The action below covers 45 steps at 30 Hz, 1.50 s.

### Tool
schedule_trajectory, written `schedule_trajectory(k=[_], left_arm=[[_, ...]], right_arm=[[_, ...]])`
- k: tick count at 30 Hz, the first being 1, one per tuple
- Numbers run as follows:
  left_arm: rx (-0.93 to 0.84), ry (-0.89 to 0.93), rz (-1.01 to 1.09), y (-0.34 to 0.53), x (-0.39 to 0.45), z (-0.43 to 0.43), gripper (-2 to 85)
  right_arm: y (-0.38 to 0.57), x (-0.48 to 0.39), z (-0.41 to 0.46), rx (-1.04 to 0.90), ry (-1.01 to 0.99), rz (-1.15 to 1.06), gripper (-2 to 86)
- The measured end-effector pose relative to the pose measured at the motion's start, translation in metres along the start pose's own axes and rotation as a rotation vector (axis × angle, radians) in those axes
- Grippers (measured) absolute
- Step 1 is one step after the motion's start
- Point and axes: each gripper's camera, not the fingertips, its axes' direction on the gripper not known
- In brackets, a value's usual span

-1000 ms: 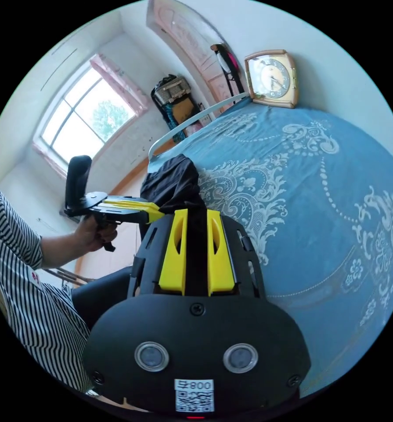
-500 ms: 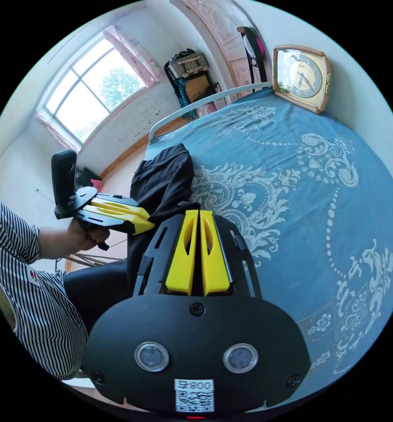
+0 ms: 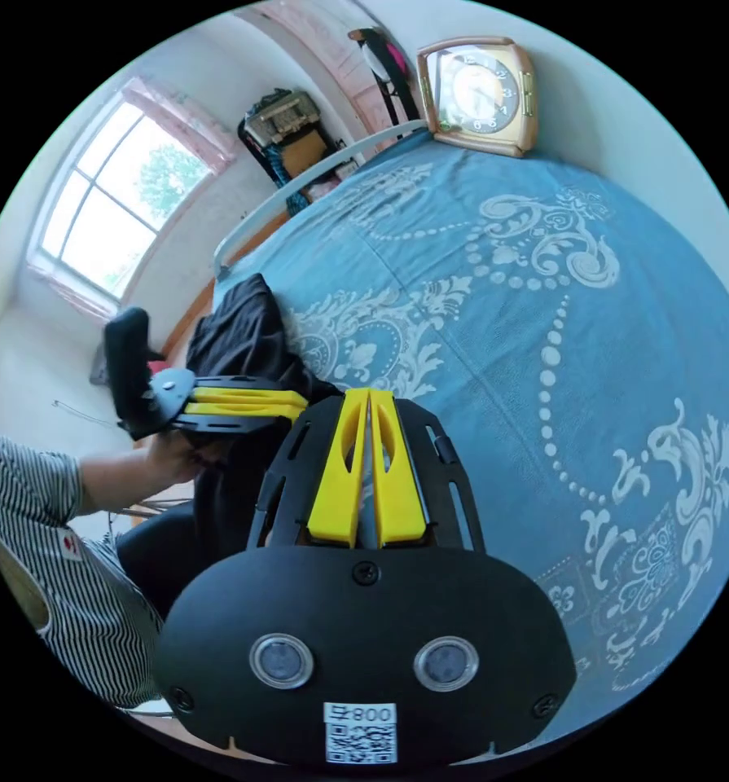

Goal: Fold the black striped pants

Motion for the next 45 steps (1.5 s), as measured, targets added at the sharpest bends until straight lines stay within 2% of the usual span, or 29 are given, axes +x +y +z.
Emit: schedule_trajectory(k=[6,12,21,27,37,40,45], left_arm=[[0.048,0.023,0.015,-0.007,-0.006,-0.009,1.5],[0.093,0.006,0.066,-0.015,-0.007,-0.023,2.5],[-0.012,-0.006,0.042,-0.035,-0.033,0.002,2.5],[-0.019,0.098,-0.057,-0.041,-0.062,0.007,2.1],[0.082,0.106,-0.037,-0.026,-0.080,-0.030,1.9],[-0.020,0.106,-0.081,-0.025,-0.094,-0.018,1.6],[0.051,0.213,-0.092,-0.023,-0.109,-0.039,1.4]], right_arm=[[0.046,-0.029,-0.010,0.024,-0.040,-0.042,0.5],[0.077,-0.054,-0.001,0.022,0.109,-0.040,0.9],[0.100,-0.067,-0.014,0.143,0.172,0.008,2.7],[0.114,-0.053,0.027,-0.013,0.190,0.072,2.4],[0.139,-0.050,0.030,0.003,0.248,0.090,0.4],[0.151,-0.037,0.035,0.028,0.207,0.134,0.3],[0.158,-0.026,0.041,0.026,0.165,0.164,0.2]])
